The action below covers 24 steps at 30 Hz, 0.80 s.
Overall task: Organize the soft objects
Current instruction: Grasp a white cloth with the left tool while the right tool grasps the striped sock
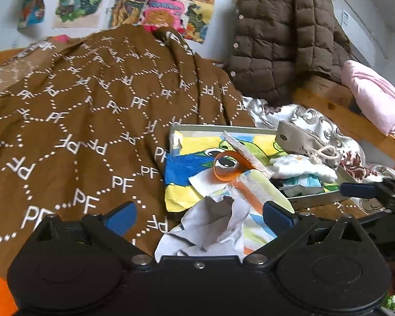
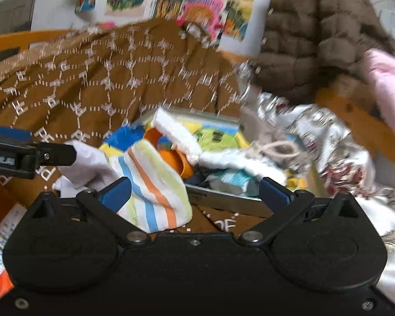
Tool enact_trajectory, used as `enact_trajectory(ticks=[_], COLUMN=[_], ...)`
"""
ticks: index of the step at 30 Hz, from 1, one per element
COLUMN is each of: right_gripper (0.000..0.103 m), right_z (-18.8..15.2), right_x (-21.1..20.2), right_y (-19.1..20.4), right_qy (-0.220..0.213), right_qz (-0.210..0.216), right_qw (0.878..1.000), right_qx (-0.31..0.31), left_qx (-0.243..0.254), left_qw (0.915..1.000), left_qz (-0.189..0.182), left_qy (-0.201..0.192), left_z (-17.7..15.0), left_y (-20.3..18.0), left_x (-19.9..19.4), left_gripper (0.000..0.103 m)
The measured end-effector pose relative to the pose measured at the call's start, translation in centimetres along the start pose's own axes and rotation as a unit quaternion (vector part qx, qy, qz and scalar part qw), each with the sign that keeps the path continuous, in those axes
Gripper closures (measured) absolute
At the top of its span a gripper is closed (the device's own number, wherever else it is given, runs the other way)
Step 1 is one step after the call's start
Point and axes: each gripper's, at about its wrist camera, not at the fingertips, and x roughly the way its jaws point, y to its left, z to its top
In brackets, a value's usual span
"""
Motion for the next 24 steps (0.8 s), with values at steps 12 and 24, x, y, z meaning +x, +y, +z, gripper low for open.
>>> enact_trajectory(ticks=[12,24], right_gripper=[0.014,0.064], right_z=[0.6,0.4], right_x=[7.8,11.1], right_y=[-0.9,0.1], right_qy=[0.096,0.131], right_qz=[0.06,0.081], right_qw=[0.992,0.987], right_qx=[0.053,0.054], left_qx=[0.006,0.034], left_qw=[0.9986,0.9983], left_qz=[-0.048,-0.046], left_qy=[0.021,0.009], left_z=[0.0,0.2], left_y=[0.4,-1.2], left_x=[2.1,1.4], left_gripper=[0.049,0.101])
